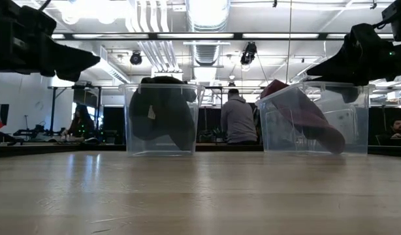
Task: Pick & Place hat
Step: Return to Home Position
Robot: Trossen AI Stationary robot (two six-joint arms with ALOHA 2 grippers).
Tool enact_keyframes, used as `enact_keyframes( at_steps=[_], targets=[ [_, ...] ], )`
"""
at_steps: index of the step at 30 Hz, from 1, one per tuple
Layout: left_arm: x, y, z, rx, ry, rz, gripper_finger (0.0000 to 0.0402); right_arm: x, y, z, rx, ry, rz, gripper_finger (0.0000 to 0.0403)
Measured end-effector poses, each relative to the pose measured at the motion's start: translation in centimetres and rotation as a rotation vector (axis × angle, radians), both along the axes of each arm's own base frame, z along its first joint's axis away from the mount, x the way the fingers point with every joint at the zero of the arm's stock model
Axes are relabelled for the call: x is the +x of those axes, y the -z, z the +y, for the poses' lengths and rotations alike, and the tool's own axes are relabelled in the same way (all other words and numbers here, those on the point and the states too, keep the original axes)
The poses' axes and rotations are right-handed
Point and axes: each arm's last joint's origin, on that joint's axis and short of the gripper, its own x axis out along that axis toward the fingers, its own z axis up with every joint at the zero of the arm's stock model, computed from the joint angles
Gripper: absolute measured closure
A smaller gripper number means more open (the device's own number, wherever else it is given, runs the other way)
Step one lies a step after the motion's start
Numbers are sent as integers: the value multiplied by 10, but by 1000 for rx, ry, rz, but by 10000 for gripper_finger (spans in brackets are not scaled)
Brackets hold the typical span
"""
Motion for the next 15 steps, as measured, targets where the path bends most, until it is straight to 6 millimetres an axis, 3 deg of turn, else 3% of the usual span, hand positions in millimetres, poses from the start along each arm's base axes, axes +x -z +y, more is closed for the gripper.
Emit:
enact_keyframes(
  at_steps=[15],
  targets=[
    [1,0,1,-141,-32,0,274,0,0,0,0,0,-5,218]
  ],
)
